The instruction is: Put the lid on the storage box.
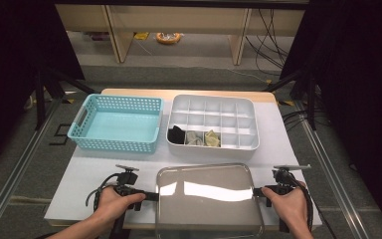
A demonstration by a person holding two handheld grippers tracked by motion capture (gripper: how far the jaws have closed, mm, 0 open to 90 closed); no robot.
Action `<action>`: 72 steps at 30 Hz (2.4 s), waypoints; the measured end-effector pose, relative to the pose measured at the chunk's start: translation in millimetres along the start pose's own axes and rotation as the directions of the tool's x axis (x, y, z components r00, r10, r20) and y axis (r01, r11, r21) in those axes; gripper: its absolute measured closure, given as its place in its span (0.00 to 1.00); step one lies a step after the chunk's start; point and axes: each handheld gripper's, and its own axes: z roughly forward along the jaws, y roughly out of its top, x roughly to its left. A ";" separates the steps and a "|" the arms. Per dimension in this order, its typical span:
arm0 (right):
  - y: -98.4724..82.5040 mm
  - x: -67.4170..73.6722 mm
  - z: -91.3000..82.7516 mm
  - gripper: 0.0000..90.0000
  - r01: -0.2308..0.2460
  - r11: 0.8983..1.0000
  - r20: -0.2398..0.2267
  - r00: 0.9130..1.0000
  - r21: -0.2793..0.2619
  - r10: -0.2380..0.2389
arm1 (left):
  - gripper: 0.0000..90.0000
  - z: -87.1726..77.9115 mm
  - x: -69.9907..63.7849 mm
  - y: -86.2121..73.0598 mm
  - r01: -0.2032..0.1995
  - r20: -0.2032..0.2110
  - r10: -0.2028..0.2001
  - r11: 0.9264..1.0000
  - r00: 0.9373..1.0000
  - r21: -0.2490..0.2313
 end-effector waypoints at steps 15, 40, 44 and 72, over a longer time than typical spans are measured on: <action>-5.6 2.5 -10.1 0.82 -0.006 0.999 0.001 1.000 -0.046 0.006 | 0.85 -9.6 -6.2 2.3 0.012 0.003 -0.012 0.997 1.000 -0.079; -4.3 14.8 -32.5 0.82 -0.028 0.991 -0.024 0.999 -0.132 0.025 | 0.86 -22.6 -13.8 18.1 -0.004 0.043 0.011 0.987 0.999 -0.162; -2.1 15.3 -35.9 0.82 -0.029 0.989 -0.016 1.000 -0.146 0.027 | 0.86 -24.1 -15.0 21.5 -0.006 0.049 0.014 0.985 0.999 -0.170; 24.2 11.8 -48.8 0.82 -0.080 0.962 -0.090 0.994 -0.260 0.059 | 0.86 -27.7 -23.4 71.9 -0.058 0.045 0.074 0.959 0.996 -0.277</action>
